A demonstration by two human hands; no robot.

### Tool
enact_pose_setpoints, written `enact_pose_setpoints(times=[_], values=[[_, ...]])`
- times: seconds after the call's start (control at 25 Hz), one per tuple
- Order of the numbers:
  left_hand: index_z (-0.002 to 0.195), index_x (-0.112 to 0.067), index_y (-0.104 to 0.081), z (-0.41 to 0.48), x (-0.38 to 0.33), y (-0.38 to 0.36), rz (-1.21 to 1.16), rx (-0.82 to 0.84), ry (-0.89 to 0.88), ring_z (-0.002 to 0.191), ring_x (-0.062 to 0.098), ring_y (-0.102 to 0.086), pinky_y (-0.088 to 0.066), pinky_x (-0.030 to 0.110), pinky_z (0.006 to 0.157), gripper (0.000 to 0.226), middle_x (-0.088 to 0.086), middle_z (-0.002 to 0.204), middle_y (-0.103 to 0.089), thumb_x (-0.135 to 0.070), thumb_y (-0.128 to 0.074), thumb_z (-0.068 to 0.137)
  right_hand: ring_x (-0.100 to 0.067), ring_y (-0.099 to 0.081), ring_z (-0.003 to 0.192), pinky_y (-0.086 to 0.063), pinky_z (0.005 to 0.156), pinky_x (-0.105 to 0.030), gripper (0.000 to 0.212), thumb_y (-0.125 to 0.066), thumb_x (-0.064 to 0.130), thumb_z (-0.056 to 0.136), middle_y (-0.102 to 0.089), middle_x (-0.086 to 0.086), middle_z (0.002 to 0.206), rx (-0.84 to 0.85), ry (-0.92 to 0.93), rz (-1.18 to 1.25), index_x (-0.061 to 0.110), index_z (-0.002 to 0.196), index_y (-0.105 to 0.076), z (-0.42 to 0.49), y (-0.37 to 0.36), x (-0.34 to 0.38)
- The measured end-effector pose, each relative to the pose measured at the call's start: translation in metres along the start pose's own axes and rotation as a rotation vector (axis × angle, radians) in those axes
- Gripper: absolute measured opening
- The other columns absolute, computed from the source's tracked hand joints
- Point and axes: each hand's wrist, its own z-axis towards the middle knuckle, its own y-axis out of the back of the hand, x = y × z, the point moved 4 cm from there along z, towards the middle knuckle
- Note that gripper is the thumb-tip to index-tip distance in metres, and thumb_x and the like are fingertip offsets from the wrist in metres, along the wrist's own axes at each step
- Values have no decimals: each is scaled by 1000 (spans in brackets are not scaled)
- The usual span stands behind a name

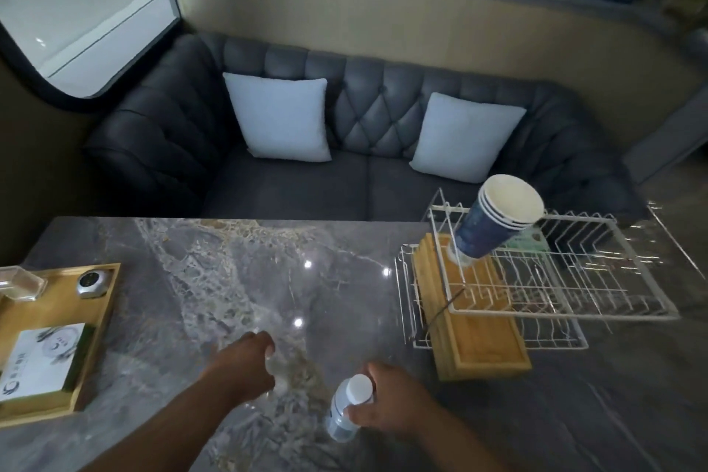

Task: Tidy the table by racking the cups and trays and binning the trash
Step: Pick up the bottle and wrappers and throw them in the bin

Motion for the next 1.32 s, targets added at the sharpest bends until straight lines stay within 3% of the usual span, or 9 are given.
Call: enact_pose_setpoints(times=[0.16, 0.24, 0.4, 0.64, 0.76, 0.92, 1.04, 1.2, 1.32], values=[[133, -22, -45, -9, -57, -31, 29, 35, -31, 114, 24, -62, -52, 32, 93, 79, 4, 133, -46, -38, -83, 66, 0, -59, 80, -49, 70, -27, 52, -71, 68, 57, -60, 16, 88, -9, -19, 46, 32, 86, -48, -28, 16, -52], [134, -19, -41, -15, -87, -46, 89, 25, -32, 117, 24, -60, -50, 33, 97, 71, 5, 134, -44, -29, -76, 73, 2, -58, 82, -46, 69, -23, 47, -72, 67, 56, -59, 19, 88, -12, -39, 69, 37, 84, -48, -44, 29, -80], [133, -21, -42, -28, -141, -68, 168, -22, -51, 119, 23, -59, -45, 32, 100, 54, 2, 134, -47, -9, -50, 80, -2, -60, 93, -45, 75, -20, 57, -75, 61, 59, -62, 15, 106, -52, -38, 150, 33, 103, -53, -75, 57, -129], [112, -44, -51, -51, -204, -90, 32, -43, -65, 100, 14, -64, -45, 23, 81, 44, -16, 96, -51, -15, -49, 79, 11, -45, 70, -30, 57, -9, 46, -77, 56, 63, -50, 23, 81, -172, -8, 85, 34, 94, -50, -112, 103, -181], [102, -46, -45, -58, -231, -97, 5, -15, -85, 89, 9, -61, -46, 21, 77, 39, -15, 86, -57, -17, -52, 77, 6, -52, 79, -38, 66, -12, 51, -76, 59, 61, -57, 20, 91, -164, -64, 113, 37, 98, -49, -119, 110, -200], [124, -39, -48, -60, -260, -106, -12, -10, -174, 99, 11, -67, -48, 22, 83, 51, -12, 91, -64, -17, -58, 79, -3, -61, 96, -50, 85, -28, 61, -71, 63, 55, -64, 14, 107, -194, -87, 132, 34, 106, -55, -127, 109, -220], [139, -30, -44, -56, -273, -112, -13, -63, -236, 105, 18, -68, -50, 27, 87, 57, -2, 110, -73, -19, -59, 84, 6, -64, 86, -56, 80, -26, 48, -72, 59, 56, -69, 14, 97, -171, -98, 199, 35, 95, -59, -134, 105, -231], [129, -26, -57, -54, -281, -118, 12, -59, -281, 107, 21, -70, -51, 26, 88, 36, 3, 115, -74, -25, -52, 94, 0, -65, 85, -55, 77, -26, 41, -73, 55, 54, -68, 11, 93, -220, -165, 218, 36, 87, -58, -148, 104, -237], [115, -26, -68, -56, -283, -123, 8, 4, -340, 105, 17, -71, -51, 22, 86, 28, -2, 108, -75, -25, -58, 89, -4, -65, 94, -53, 82, -27, 52, -71, 57, 55, -67, 10, 103, -236, -204, 213, 33, 100, -59, -162, 104, -234]])
